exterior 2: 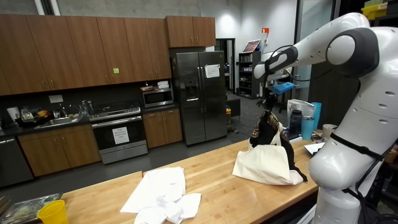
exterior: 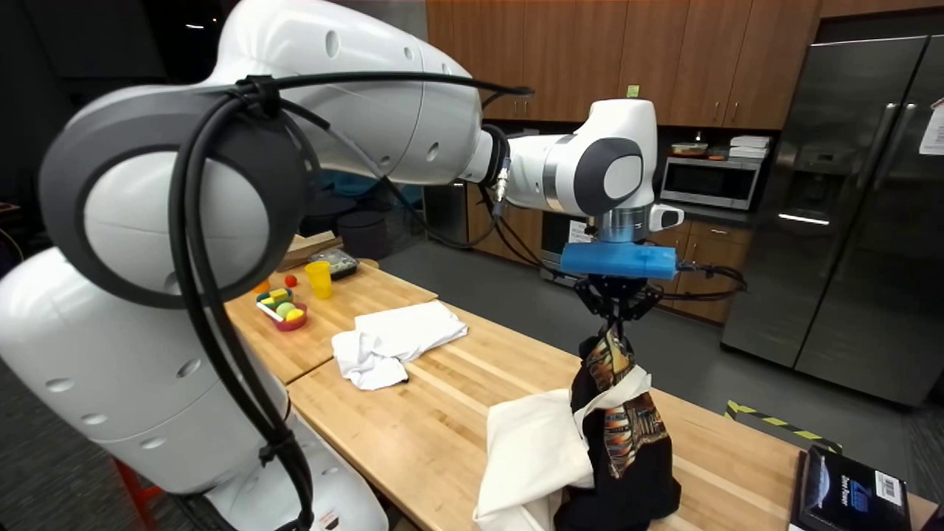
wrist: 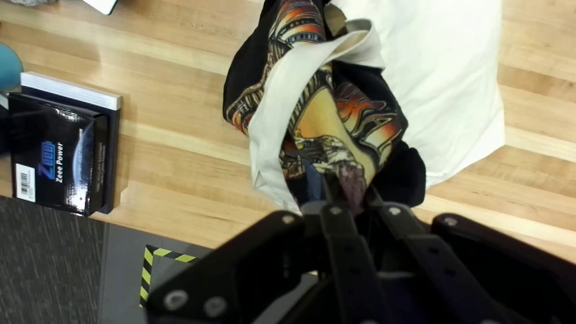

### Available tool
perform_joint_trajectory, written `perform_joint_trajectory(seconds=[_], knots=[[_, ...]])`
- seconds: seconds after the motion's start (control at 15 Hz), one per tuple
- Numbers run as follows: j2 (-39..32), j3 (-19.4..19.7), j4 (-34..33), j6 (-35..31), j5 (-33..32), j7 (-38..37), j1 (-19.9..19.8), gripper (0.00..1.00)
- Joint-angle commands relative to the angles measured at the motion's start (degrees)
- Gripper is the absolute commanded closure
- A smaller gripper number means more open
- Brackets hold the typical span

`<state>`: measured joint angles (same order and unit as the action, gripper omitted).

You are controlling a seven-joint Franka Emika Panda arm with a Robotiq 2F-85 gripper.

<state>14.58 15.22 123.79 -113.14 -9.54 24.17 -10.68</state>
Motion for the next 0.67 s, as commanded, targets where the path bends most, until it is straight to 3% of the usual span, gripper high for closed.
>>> perform_joint_trajectory(seconds=[0.0, 0.07, 0.27, 0.47, 0.53, 0.6], knots=[[-0.5, -1.7, 0.3, 0.9, -3.1, -3.7, -0.1, 0.6], [-0.3, -0.4, 0.0, 0.5, -0.6, -0.7, 0.1, 0.79], [-0.8, -1.4, 0.3, 0.6, -1.9, -2.7, 0.1, 0.61], [-0.9, -1.5, 0.3, 0.6, -1.9, -3.0, 0.1, 0.6], [-0.9, -1.5, 0.3, 0.6, -1.9, -3.0, 0.1, 0.35], [-1.4, -1.9, 0.3, 2.6, -3.6, -2.3, 0.1, 0.34]])
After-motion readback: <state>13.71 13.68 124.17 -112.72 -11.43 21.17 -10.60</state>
